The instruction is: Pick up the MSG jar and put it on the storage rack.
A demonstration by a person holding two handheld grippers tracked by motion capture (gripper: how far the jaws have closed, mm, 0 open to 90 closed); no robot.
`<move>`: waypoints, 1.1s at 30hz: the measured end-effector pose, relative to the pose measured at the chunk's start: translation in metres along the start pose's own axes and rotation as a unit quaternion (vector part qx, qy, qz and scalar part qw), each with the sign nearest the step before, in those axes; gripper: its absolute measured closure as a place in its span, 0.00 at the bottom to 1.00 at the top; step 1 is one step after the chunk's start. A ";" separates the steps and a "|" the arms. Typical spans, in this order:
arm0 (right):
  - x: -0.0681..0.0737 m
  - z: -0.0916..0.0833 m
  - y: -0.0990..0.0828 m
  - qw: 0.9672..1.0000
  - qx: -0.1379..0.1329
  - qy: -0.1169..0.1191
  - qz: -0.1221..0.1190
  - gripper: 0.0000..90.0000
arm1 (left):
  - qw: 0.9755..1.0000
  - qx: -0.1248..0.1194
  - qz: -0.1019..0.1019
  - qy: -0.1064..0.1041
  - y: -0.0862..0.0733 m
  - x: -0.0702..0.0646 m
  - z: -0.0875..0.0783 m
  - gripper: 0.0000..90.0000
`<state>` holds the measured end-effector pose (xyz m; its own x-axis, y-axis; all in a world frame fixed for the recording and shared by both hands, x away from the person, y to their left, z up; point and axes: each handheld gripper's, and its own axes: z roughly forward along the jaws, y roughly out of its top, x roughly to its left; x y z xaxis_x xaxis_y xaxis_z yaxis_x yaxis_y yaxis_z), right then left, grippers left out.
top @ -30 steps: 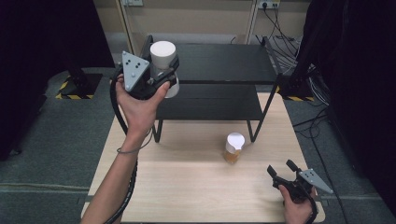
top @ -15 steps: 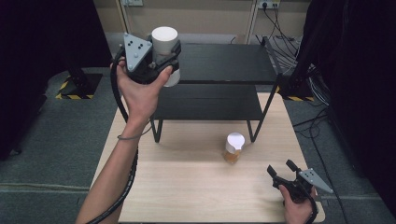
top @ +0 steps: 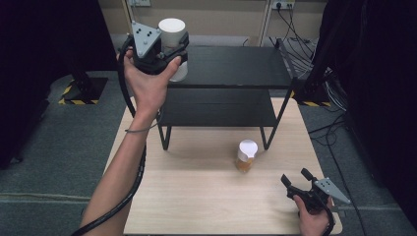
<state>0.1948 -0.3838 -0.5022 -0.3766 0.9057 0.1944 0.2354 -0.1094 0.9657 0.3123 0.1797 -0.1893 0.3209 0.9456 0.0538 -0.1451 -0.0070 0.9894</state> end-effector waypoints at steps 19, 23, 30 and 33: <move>-0.001 -0.001 -0.001 1.000 -0.002 0.002 0.001 0.07 | 1.000 0.025 0.003 0.019 -0.011 -0.001 0.028 0.37; -0.001 0.000 -0.001 1.000 -0.002 0.002 0.001 0.07 | 0.999 0.029 0.008 0.023 -0.013 -0.002 0.030 0.37; -0.001 0.000 0.000 1.000 -0.001 0.002 -0.001 0.07 | 0.999 0.029 0.000 0.030 -0.017 -0.001 0.029 0.37; 0.000 0.000 0.000 1.000 -0.001 0.002 -0.001 0.07 | 0.999 0.024 -0.009 0.032 -0.020 0.001 0.028 0.37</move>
<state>0.1946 -0.3841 -0.5026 -0.3802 0.9046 0.1927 0.2327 -0.1081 0.9665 0.3414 0.1715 -0.2052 0.2632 0.9643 0.0283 -0.0942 -0.0035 0.9955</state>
